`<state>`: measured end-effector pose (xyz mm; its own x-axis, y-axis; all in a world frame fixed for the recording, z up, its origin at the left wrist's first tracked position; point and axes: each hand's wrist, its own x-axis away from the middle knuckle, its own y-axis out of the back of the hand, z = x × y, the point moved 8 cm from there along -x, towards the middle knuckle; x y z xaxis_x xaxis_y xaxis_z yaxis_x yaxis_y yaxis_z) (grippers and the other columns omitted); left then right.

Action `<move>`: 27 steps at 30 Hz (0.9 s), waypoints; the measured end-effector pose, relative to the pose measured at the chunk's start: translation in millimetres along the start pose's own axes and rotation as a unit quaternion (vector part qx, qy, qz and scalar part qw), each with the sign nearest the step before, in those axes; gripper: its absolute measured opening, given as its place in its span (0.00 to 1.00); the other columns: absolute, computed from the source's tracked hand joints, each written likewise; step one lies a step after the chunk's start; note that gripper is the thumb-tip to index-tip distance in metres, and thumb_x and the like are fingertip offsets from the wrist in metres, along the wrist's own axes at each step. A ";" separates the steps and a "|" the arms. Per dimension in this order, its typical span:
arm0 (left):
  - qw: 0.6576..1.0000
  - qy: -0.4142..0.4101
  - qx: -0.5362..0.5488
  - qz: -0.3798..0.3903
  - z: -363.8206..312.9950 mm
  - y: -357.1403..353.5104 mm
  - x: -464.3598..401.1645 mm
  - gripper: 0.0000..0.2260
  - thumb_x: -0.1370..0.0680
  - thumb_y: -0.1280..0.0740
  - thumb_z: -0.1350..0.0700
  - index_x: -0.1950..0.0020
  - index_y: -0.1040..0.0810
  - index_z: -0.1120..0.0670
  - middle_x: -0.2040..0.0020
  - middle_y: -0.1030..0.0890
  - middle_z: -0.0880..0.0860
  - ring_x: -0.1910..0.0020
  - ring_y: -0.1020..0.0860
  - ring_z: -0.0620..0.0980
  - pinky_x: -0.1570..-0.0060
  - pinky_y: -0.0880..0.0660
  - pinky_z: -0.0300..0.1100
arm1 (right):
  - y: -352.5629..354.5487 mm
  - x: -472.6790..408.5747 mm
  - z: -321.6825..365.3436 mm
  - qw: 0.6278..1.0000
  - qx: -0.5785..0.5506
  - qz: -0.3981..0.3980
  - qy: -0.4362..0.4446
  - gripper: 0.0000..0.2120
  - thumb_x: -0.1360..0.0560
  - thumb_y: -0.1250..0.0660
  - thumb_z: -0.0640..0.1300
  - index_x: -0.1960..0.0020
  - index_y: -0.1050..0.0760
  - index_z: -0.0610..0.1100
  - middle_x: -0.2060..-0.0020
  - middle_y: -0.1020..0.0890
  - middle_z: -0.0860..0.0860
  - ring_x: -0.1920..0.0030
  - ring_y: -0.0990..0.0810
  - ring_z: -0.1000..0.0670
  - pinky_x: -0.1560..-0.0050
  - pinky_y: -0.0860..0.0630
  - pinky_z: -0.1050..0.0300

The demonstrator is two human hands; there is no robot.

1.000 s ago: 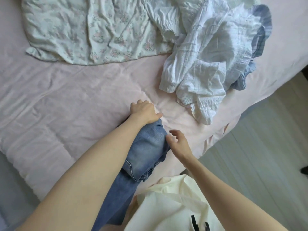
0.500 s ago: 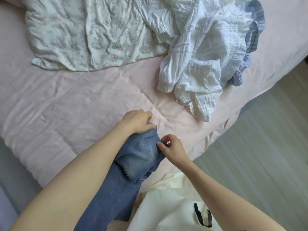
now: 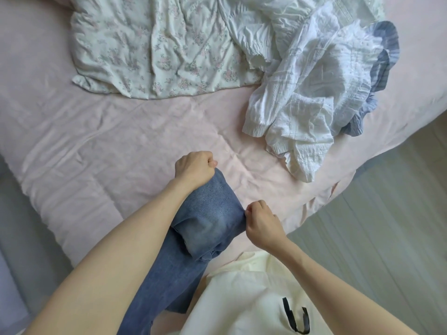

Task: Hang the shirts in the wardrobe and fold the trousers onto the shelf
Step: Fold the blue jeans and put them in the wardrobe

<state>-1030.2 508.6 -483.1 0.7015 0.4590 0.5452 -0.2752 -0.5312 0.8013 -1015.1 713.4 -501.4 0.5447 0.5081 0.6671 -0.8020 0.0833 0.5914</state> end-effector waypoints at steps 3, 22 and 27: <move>0.999 0.004 0.018 -0.033 7.1 1.2 2.3 0.09 0.20 0.40 0.51 0.59 0.29 0.52 0.56 0.24 0.49 0.54 0.25 0.54 0.59 0.35 0.42 | -3.2 -9.4 -3.6 0.992 -0.126 0.016 -0.014 0.06 0.21 0.47 0.42 0.51 0.33 0.41 0.50 0.26 0.46 0.49 0.26 0.43 0.51 0.31 0.52; 0.837 0.189 0.514 -0.020 84.2 -92.1 108.2 0.23 0.20 0.41 0.55 0.25 0.40 0.48 0.23 0.48 0.47 0.24 0.54 0.47 0.26 0.53 0.48 | -13.3 -38.9 58.2 0.978 -0.166 0.111 0.061 0.28 0.31 0.29 0.40 0.34 0.34 0.44 0.44 0.27 0.48 0.42 0.27 0.47 0.46 0.29 0.56; 0.504 0.240 0.829 -0.010 116.7 -103.7 158.6 0.14 0.20 0.44 0.48 0.45 0.19 0.46 0.43 0.19 0.47 0.40 0.25 0.44 0.45 0.29 0.40 | -36.3 21.4 108.6 0.963 -0.062 0.135 0.223 0.31 0.31 0.28 0.43 0.31 0.35 0.43 0.39 0.37 0.46 0.34 0.37 0.46 0.32 0.38 0.54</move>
<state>-813.7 553.5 -508.4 0.3445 0.3840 0.8567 0.9364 -0.2058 -0.2843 -947.8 628.1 -459.3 0.1749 0.8411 0.5119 -0.9378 -0.0161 0.3468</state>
